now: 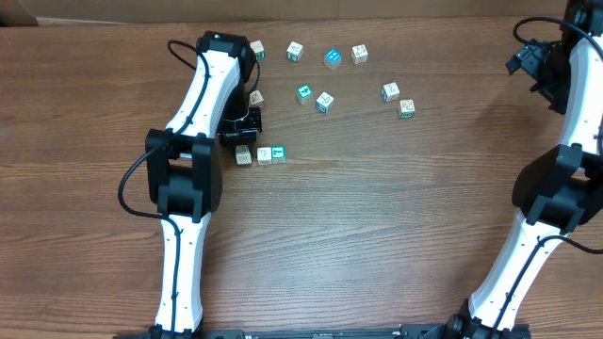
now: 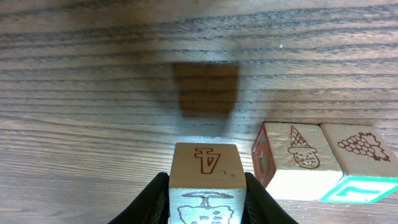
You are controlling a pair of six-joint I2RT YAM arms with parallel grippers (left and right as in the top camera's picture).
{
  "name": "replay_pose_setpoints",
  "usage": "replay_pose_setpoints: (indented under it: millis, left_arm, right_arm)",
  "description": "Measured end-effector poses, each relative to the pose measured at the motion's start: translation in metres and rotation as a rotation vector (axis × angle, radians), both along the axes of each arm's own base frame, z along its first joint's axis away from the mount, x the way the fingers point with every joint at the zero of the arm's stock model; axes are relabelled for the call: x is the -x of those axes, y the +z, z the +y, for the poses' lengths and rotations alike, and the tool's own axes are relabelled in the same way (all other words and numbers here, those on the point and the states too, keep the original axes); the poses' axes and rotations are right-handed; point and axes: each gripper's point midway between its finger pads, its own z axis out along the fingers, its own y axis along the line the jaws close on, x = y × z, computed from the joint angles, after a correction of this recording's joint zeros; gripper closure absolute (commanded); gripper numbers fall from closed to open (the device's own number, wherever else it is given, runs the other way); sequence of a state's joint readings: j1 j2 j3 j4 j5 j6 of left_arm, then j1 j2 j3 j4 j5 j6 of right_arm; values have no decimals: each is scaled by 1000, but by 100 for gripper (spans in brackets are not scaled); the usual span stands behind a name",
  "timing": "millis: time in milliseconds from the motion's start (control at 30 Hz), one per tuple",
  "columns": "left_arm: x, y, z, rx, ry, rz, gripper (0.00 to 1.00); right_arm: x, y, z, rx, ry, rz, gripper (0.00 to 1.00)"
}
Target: Form a horizontal line
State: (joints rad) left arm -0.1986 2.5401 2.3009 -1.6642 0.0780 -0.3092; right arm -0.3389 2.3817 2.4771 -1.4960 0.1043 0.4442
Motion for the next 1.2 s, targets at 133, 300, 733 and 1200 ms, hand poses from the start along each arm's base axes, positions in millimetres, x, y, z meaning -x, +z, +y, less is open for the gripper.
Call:
replay_pose_setpoints:
  millis: [133,300,733,1200]
  left_arm:
    - [0,0,0,0,0,0,67]
    - [0,0,0,-1,1,0,60]
    - [-12,-4,-2,6,2,-52,56]
    - [-15,-5,1,-10,-3,-67,64]
  right_arm:
    - [0,0,0,0,0,0,0]
    - [0,0,0,0,0,0,0]
    - [0,0,0,0,0,0,0]
    - [0,0,0,0,1,0,0]
